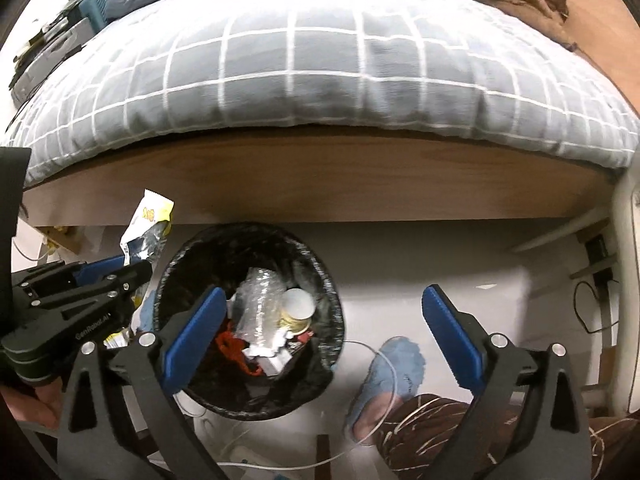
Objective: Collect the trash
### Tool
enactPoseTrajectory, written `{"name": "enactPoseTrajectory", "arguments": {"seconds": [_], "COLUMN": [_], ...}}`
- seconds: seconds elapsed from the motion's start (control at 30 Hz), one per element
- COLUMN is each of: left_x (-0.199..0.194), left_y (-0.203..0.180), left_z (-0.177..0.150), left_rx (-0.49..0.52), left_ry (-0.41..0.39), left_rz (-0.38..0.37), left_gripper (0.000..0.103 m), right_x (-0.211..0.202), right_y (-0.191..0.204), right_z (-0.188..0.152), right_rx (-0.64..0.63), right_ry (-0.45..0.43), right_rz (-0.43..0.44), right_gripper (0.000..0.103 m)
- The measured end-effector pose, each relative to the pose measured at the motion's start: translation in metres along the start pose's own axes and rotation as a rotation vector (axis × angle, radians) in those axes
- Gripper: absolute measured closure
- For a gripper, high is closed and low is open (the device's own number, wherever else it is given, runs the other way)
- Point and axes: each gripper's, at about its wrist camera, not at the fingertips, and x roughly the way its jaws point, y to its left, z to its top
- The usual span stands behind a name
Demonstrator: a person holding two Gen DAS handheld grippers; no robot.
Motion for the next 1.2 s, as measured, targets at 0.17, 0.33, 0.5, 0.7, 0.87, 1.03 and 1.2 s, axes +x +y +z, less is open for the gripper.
{"name": "enactPoseTrajectory", "arguments": {"seconds": [0.17,0.33,0.5,0.7,0.87,1.03,1.2], "left_x": [0.01,0.018,0.022,0.02,0.005,-0.013,-0.049], "left_y": [-0.013,-0.015,-0.009,-0.006,-0.001,0.004,0.012], "left_z": [-0.005,-0.01,-0.012,-0.012,-0.01,-0.004,0.005], "left_rx": [0.026,0.04,0.039,0.042,0.047,0.032,0.012], "left_ry": [0.014,0.024,0.018,-0.003,-0.05,-0.089,-0.146], "left_rz": [-0.008,0.025,0.04,0.055,0.061,0.069,0.071], "left_gripper": [0.064,0.045,0.033,0.019,0.006,0.006,0.006], "right_x": [-0.005,-0.004,0.001,0.0,-0.005,-0.014,-0.033], "right_y": [-0.009,-0.01,-0.007,-0.003,0.002,0.004,0.012], "right_z": [0.001,-0.001,-0.003,-0.002,0.003,0.009,0.019], "right_rx": [0.013,0.016,0.007,-0.003,-0.014,-0.003,-0.008], "right_ry": [-0.013,-0.013,-0.007,-0.015,-0.033,-0.066,-0.111], "right_rz": [-0.011,-0.005,-0.009,-0.013,-0.018,-0.013,-0.023], "right_gripper": [0.008,0.008,0.008,0.008,0.008,0.008,0.008]}}
